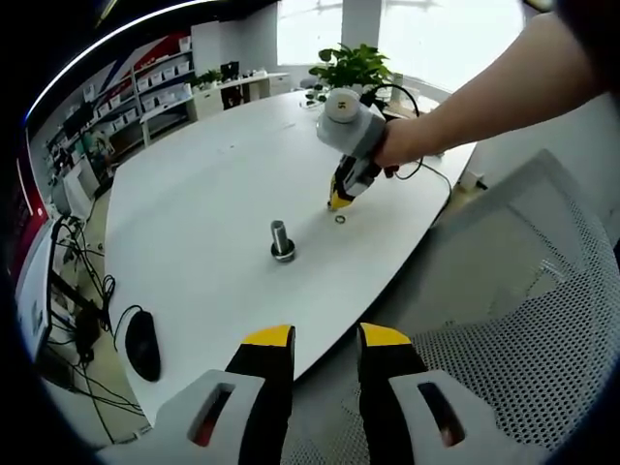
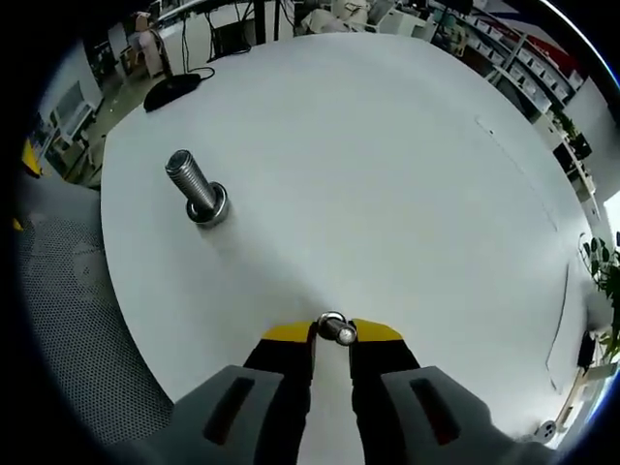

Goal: Place the washer onto the threaded stud by aligning its center hole with the stud, sliding it down to the base, and recovering from edge contact or off-axis alignment until the washer reaches the visible bottom stop.

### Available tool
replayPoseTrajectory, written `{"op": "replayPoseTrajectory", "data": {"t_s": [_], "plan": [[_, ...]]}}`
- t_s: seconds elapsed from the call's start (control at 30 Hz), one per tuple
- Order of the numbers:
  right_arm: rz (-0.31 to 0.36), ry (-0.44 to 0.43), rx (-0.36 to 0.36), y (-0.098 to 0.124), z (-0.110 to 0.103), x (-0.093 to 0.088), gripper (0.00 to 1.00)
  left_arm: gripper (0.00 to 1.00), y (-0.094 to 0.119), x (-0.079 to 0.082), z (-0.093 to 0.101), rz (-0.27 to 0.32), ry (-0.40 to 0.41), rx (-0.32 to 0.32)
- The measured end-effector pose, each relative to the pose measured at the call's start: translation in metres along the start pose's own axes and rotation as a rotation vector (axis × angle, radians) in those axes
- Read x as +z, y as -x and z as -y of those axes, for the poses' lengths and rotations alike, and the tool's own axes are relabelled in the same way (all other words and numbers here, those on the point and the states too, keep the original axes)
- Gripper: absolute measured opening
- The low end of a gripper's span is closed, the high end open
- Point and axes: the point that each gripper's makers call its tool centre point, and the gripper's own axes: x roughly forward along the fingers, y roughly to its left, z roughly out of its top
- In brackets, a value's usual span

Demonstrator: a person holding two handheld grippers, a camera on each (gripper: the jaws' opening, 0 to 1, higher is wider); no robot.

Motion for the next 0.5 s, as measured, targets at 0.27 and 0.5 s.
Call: {"op": "replayPoseTrajectory", "data": {"t_s": [0.27,0.5], "plan": [[0.002,-0.029,-0.009,0.006,0.0,-0.006,0.18,0.23,0.0,0.001,0.001,0.003,-0.004,-0.001],[-0.014,-0.06,-0.011,0.012,-0.004,-0.022,0.2,0.23,0.0,0.001,0.002,0.007,-0.009,-0.004]]}}
